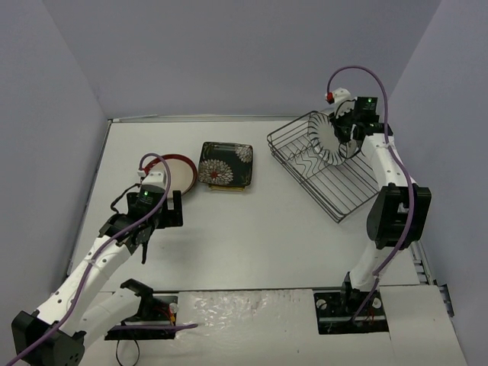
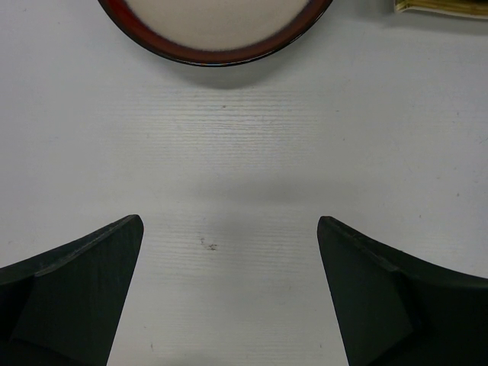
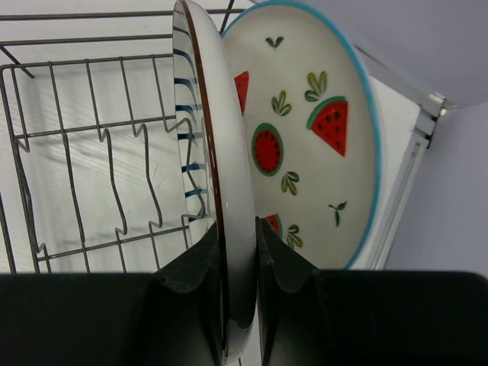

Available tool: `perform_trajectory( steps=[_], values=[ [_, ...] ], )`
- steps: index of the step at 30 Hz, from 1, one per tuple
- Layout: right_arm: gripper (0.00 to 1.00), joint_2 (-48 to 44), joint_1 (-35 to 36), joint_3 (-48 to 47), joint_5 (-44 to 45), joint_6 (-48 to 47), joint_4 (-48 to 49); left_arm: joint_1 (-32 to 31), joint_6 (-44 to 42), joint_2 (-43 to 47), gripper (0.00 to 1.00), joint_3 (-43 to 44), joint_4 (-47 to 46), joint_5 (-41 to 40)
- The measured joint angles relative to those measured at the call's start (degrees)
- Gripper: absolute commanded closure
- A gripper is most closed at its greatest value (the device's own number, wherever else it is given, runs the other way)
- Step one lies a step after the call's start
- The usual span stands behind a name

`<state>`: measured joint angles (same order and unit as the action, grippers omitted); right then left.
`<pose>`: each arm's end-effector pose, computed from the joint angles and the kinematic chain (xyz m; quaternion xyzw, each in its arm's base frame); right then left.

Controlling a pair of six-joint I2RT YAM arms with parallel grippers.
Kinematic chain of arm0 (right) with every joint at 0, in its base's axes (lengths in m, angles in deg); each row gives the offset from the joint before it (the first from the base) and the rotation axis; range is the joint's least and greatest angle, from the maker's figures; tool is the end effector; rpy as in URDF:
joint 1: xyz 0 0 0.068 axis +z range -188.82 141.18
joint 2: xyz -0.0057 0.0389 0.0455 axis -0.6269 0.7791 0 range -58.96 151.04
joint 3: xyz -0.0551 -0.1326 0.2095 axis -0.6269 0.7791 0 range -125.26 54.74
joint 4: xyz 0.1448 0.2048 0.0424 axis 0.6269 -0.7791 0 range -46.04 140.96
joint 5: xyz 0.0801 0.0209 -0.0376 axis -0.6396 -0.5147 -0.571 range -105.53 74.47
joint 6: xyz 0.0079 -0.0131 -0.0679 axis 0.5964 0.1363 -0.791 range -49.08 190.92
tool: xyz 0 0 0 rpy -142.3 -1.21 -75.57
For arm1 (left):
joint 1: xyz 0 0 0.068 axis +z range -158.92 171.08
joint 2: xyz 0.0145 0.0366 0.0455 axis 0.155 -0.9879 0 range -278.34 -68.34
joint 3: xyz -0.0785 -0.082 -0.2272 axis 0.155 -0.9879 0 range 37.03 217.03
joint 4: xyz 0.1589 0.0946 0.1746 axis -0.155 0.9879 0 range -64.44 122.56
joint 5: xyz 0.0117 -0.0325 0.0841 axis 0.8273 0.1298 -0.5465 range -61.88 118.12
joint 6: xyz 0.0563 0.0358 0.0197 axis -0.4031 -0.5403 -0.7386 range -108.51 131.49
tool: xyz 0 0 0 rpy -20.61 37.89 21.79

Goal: Load the plates into the dish rack

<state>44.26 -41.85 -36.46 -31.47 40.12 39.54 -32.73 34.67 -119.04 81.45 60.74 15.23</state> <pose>0.4387 -0.0077 0.3098 -0.2726 0.7855 -0.0472 0.5536 0.1922 -0.0711 0.2509 -0.0411 0.9061 -0.0690 0.4154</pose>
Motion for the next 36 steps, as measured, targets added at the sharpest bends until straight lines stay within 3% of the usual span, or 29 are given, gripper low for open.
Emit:
perform_trajectory(
  steps=[4,7,11,18,22,28,33,36],
  values=[
    [0.96,2.1,0.0,1.9,-0.8,1.1,1.8,0.0,0.0,0.0,0.03,0.0,0.0,0.0],
    [0.87,2.6,-0.2,3.2,-1.5,2.1,4.6,0.0,0.0,0.1,0.03,0.0,-0.1,0.0],
    [0.47,2.6,-0.4,3.6,-2.1,3.2,6.4,0.0,0.0,0.5,0.03,0.0,-0.1,0.0],
    [0.09,0.8,-0.4,3.8,-1.6,4.5,8.6,0.0,0.0,0.7,0.03,0.0,-0.1,0.0],
    [0.01,-4.6,-0.4,3.9,-0.1,6.5,8.1,0.2,0.1,1.0,0.03,0.0,-0.1,0.0],
    [0.0,-19.2,-0.4,2.2,0.9,13.5,8.0,0.3,0.5,1.5,0.03,0.0,-0.1,0.0],
    [0.0,-30.6,-0.2,2.0,-1.2,25.3,12.6,0.5,1.4,1.4,0.03,0.0,-0.1,0.5],
    [0.0,-36.6,1.4,8.8,-2.7,33.8,18.3,0.7,2.9,1.2,0.03,-0.2,-0.4,1.1]
  ],
)
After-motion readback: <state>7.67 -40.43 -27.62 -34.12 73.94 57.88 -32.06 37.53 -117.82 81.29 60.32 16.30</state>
